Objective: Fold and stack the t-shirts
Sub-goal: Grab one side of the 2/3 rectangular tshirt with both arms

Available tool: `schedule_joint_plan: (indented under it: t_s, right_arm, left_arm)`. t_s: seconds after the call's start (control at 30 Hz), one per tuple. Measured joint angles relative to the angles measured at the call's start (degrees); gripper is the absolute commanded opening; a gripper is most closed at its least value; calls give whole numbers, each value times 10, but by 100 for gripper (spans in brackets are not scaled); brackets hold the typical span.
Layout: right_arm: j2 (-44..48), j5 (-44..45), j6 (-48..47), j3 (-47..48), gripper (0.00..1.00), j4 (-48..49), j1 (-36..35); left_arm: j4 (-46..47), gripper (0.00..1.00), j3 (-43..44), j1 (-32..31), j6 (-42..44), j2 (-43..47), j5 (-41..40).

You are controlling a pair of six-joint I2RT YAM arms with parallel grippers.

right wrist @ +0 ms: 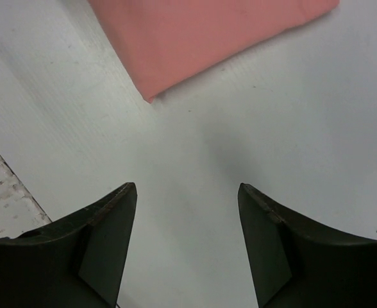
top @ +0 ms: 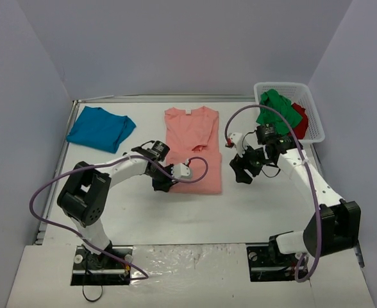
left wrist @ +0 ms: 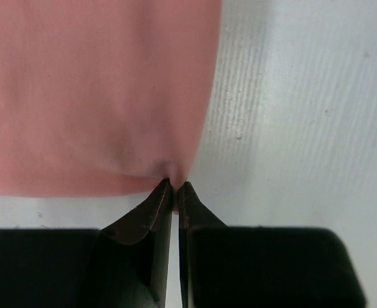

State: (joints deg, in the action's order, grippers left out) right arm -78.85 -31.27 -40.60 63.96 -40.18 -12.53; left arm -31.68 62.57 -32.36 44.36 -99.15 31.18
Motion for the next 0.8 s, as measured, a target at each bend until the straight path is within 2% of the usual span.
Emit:
schedule_joint_plan:
  t_s: [0.2,0.43,0.8]
  right_arm:
    - [20,8,-18,-29,56,11,-76]
    - [-36,27,-33,-33,45,18,-168]
    - [-141,19,-52,-25,44,40,-196]
  left_arm:
    - [-33,2,17,5,-3,-2,24]
    - [-48,2,29,17,-16,-22,40]
    - [-73,3,39,39,-40,-43,55]
